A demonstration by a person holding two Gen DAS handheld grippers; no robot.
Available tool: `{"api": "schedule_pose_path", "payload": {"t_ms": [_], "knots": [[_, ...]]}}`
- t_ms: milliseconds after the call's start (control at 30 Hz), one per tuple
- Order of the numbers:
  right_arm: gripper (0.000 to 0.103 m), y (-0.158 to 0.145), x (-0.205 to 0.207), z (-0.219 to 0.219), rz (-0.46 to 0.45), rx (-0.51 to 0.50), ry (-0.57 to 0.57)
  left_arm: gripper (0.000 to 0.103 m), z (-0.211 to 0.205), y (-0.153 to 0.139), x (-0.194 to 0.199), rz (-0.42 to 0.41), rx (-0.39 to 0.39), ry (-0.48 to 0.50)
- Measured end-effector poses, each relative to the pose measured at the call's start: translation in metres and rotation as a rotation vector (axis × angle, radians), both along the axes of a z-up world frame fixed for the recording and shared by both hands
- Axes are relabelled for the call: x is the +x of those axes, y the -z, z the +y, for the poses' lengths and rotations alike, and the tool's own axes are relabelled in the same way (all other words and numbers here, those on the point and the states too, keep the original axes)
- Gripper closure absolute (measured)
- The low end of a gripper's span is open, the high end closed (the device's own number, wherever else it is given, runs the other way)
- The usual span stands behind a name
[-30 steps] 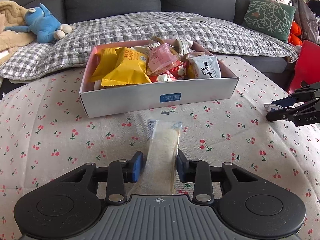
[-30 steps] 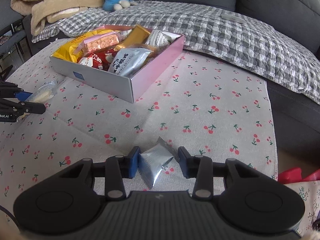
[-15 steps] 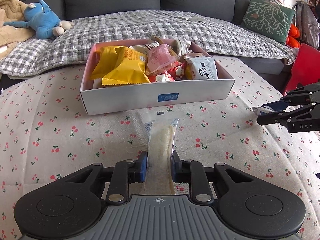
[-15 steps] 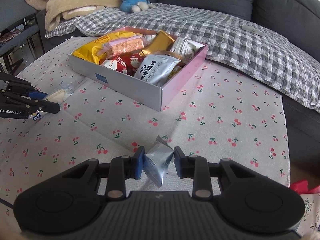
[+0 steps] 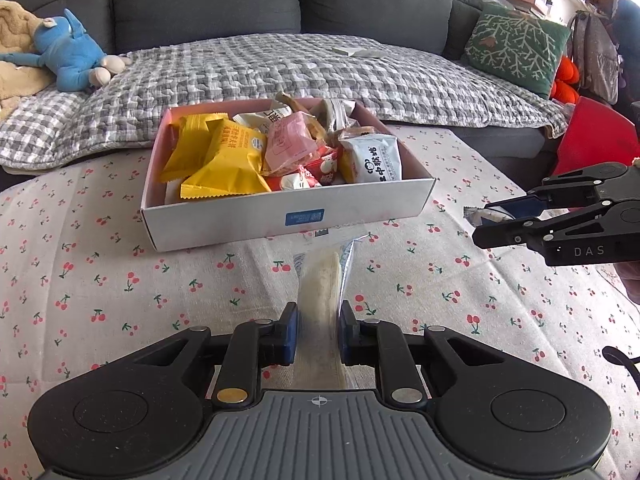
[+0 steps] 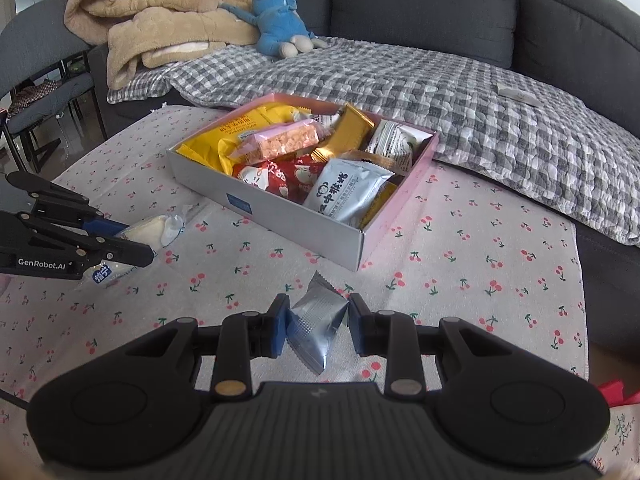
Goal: Organize snacks
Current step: 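Carry the white pack and silver pack into the box and open both grippers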
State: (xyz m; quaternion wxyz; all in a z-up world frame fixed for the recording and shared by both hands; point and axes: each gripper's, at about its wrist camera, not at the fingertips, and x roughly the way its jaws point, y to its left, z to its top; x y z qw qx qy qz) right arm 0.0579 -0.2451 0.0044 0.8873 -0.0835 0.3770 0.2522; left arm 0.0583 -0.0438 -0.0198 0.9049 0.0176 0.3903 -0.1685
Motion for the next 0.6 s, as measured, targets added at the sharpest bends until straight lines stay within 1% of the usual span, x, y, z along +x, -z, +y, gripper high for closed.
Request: {"api": "schedule_pose_path", "payload": {"t_ms": [167,367,600], "knots": [[0.075,-0.009,0.002,0.007,-0.025,0.026,0.001,0.086,0.003,-0.012,0.0,-0.024,-0.015,-0.008],[0.075,-0.021,0.011,0.015,-0.053,0.07,0.009,0.086,0.013,-0.03,0.005,-0.066,-0.037,-0.047],[0.075,-0.027,0.034,0.024,-0.045,0.171,0.063,0.086,0.026,-0.052,0.018,-0.12,-0.032,-0.083]]}}
